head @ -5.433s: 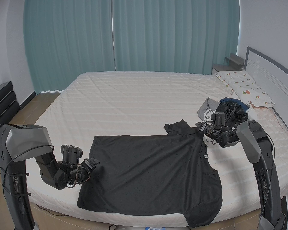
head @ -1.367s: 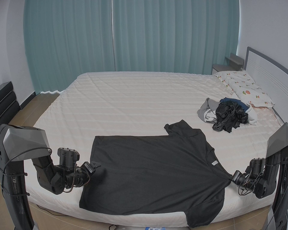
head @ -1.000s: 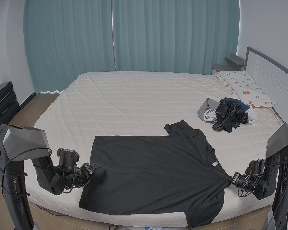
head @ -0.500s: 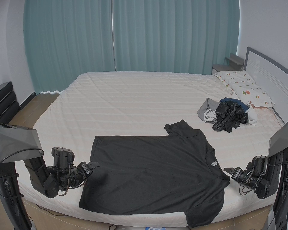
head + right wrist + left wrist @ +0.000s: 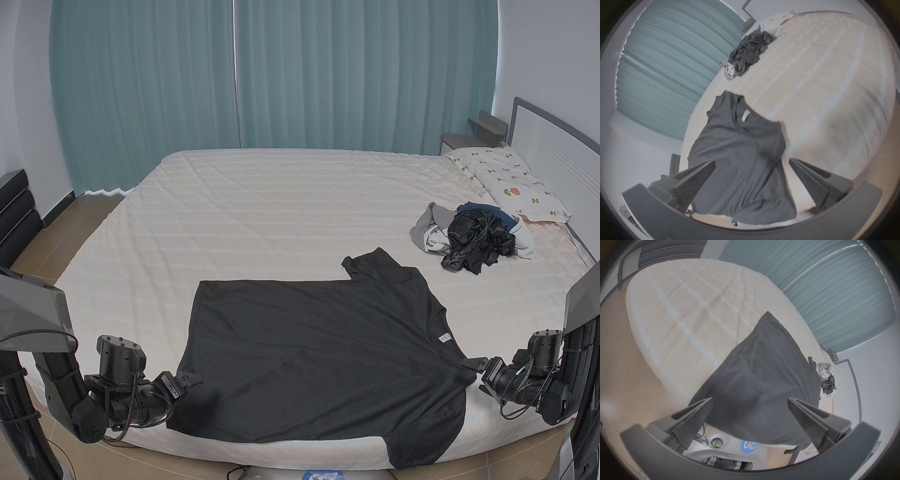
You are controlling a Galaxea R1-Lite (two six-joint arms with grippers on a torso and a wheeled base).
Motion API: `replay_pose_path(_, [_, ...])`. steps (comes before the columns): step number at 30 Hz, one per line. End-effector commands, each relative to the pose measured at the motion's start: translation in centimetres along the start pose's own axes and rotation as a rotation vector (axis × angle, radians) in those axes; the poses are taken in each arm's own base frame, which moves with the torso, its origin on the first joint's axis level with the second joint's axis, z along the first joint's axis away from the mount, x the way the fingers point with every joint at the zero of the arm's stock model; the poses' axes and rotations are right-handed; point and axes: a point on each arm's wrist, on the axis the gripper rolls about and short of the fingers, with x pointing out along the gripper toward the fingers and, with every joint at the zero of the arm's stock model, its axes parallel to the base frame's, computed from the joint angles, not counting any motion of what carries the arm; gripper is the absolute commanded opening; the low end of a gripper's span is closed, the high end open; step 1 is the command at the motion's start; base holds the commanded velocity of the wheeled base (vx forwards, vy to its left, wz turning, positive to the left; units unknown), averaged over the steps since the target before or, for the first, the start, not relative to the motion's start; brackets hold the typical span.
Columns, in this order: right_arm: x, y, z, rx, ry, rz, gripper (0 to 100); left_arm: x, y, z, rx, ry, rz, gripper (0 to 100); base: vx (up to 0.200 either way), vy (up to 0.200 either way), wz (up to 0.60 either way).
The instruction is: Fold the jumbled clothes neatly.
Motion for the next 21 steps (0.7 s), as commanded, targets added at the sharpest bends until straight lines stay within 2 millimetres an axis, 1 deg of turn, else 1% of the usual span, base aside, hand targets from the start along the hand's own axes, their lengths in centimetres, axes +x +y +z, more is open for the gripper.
replay_pose_path(1, [-0.3, -0.1, -0.9, 0.019, 0.065, 0.013, 100, -0.3, 0.0, -1.0, 0.002, 0.035, 0.002, 100, -0.2, 0.0, 0.0])
replay_pose_path(4, [-0.1, -0.2, -1.2, 0.042, 0.087, 0.007, 100, -0.4, 0.1, -1.5, 0.011, 0.054, 0.01, 100, -0.2, 0.0, 0.0])
replay_pose_path(7, [-0.1, -0.3, -1.3, 0.076, 0.093, 0.004, 100, -0.7, 0.4, -1.9, 0.015, 0.071, 0.025, 100, 0.0, 0.0, 0.0])
replay_pose_path(14, [0.2, -0.6, -1.6, 0.083, 0.111, -0.01, 100, -0.3, 1.0, -1.7, 0.011, 0.067, 0.055, 100, 0.0, 0.0, 0.0])
replay_pose_path(17, [0.3, -0.8, -1.7, 0.085, 0.12, -0.017, 100, 0.0, 1.5, -1.2, 0.026, 0.042, 0.057, 100, 0.0, 0.0, 0.0])
replay_pose_path(21, [0.4, -0.8, -1.7, 0.077, 0.125, -0.009, 100, 0.2, 2.7, 0.1, 0.138, 0.021, 0.041, 100, 0.0, 0.0, 0.0])
